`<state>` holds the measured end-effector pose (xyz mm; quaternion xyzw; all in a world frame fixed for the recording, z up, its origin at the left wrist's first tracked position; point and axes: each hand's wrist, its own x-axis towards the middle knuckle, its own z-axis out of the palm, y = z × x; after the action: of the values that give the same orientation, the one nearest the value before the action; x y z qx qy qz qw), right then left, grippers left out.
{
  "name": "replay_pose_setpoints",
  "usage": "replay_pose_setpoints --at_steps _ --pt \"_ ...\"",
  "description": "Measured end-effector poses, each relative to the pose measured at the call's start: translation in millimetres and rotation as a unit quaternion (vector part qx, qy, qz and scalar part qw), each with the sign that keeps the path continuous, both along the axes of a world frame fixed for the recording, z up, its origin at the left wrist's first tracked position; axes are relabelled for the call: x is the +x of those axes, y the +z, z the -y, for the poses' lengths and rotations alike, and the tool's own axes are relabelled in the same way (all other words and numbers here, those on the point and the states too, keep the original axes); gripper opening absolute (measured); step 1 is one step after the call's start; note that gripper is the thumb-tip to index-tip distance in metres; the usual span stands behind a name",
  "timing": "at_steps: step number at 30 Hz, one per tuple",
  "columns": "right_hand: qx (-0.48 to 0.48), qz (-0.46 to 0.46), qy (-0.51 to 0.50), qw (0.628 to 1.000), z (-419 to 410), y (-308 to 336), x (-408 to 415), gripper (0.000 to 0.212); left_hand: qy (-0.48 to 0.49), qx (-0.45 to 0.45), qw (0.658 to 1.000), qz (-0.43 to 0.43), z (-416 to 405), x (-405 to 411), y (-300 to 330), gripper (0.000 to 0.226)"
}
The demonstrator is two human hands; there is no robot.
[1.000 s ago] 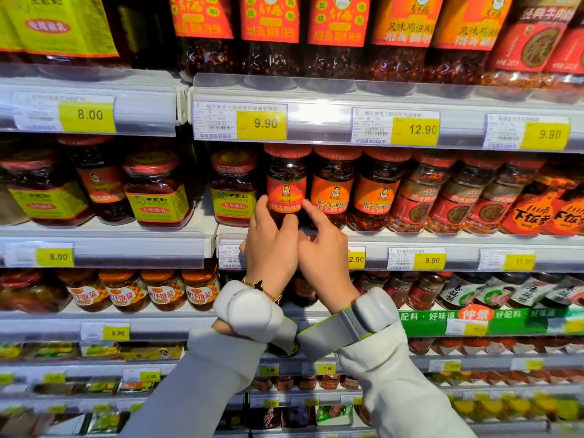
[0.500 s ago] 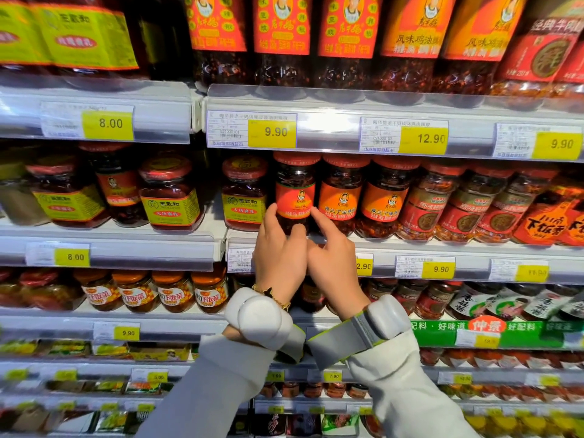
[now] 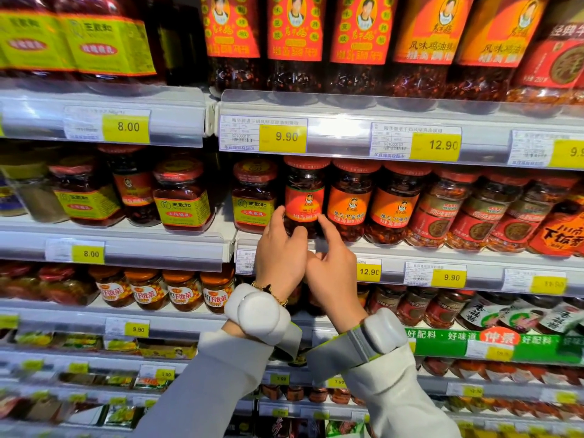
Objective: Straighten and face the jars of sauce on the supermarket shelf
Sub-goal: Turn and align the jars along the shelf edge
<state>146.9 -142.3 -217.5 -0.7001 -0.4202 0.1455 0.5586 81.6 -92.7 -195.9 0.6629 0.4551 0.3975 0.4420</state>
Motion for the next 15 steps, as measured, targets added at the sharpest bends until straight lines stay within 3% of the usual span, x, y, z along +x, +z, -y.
replay_pose_setpoints --at_steps 4,9,15 --pt "0.018 -0.007 0.003 1.0 4.2 0.3 -1.9 0.069 -0.008 -0.024 1.0 0.018 -1.7 0.5 3.0 0.073" --pt "-0.004 -0.002 0.009 1.0 3.7 0.8 -0.9 0.07 -0.015 -0.007 1.0 -0.001 -5.7 -2.6 -1.6 0.058" --pt "-0.008 -0.007 0.018 1.0 2.7 1.3 -3.5 0.071 -0.015 0.008 1.0 -0.01 -5.4 -1.8 -3.5 0.054"
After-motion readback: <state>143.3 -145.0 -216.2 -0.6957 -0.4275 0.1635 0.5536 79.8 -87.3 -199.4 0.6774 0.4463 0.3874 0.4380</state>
